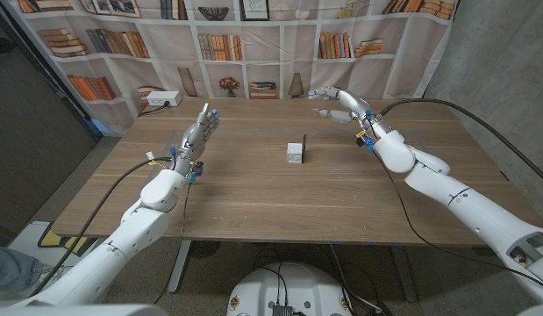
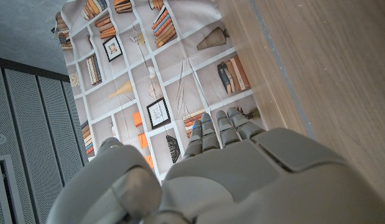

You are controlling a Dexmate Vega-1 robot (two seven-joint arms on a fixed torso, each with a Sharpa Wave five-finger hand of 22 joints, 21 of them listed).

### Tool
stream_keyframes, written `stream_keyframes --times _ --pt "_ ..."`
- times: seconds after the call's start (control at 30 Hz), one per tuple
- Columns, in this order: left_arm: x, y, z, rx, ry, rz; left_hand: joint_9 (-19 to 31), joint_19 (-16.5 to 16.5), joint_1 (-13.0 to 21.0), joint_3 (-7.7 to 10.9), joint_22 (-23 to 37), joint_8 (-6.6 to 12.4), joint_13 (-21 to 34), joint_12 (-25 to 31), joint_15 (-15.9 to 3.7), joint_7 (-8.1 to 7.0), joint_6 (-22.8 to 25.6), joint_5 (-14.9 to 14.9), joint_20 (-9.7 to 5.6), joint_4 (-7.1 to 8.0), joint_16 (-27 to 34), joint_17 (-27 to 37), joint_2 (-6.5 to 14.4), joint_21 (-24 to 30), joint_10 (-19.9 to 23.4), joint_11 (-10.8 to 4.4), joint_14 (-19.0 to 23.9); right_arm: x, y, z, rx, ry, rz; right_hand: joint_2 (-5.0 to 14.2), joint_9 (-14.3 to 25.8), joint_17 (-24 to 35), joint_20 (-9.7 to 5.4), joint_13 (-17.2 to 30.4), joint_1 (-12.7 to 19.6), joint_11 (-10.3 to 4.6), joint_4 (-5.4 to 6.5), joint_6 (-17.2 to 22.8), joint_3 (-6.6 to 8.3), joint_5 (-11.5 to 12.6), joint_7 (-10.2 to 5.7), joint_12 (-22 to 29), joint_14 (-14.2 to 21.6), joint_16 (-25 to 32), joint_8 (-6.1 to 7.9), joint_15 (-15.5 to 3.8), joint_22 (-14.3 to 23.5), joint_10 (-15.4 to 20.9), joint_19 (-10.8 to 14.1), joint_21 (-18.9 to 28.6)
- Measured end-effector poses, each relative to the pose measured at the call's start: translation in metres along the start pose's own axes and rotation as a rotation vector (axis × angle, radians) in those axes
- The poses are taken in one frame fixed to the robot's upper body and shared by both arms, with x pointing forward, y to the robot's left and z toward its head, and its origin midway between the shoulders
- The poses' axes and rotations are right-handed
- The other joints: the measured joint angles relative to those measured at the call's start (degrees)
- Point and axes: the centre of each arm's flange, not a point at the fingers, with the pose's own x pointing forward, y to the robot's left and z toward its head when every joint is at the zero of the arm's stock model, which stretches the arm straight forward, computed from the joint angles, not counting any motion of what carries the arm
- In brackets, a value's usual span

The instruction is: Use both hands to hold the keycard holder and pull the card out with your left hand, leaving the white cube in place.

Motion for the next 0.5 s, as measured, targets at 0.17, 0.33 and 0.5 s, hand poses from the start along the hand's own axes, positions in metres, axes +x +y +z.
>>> stream_keyframes --times 0.17,0.33,0.5 --pt "-0.0022 0.0029 0.0009 0.012 0.005 0.005 0.0 0.0 0.0 -0.01 0.0 -0.23 0.0 -0.2 0.0 0.0 0.0 0.0 0.02 -0.01 -0.2 0.0 0.0 -0.2 0.0 0.0 0.0 0.0032 -0.0021 0.0029 -0.031 -0.01 0.036 0.0 0.0 0.0 0.01 0.0 0.6 0.0 0.0 0.2 0.0 0.0 0.2 0.0 0.2 0.0 0.0 -0.19 0.0 0.0 0.0 0.0" --pt "-0.005 0.0051 0.0008 0.027 0.01 0.003 0.0 -0.4 0.2 -0.25 0.0 -0.45 0.0 -0.4 0.0 0.0 0.0 0.0 0.41 -0.23 -0.5 0.0 -0.2 -0.3 0.0 0.0 0.0 0.0073 -0.0053 0.0064 -0.07 -0.026 0.069 0.0 0.0 0.0 0.62 0.0 0.6 0.0 0.33 0.2 -0.34 0.0 0.2 0.0 0.7 0.0 0.0 -0.67 0.0 0.0 1.1 0.0" --pt "-0.0078 0.0058 -0.0003 0.033 0.016 0.001 0.0 -0.4 0.2 -0.41 0.0 -0.63 0.0 -0.4 0.0 -0.21 -0.2 0.0 0.4 -0.08 -0.5 0.0 -0.3 -0.5 0.0 0.0 0.0 0.0103 -0.008 0.0097 -0.11 -0.039 0.091 0.79 0.0 0.3 0.6 0.0 2.6 -0.02 0.3 0.2 -0.3 0.0 0.2 0.0 1.0 0.2 -0.23 -0.99 0.0 0.6 1.2 0.0"
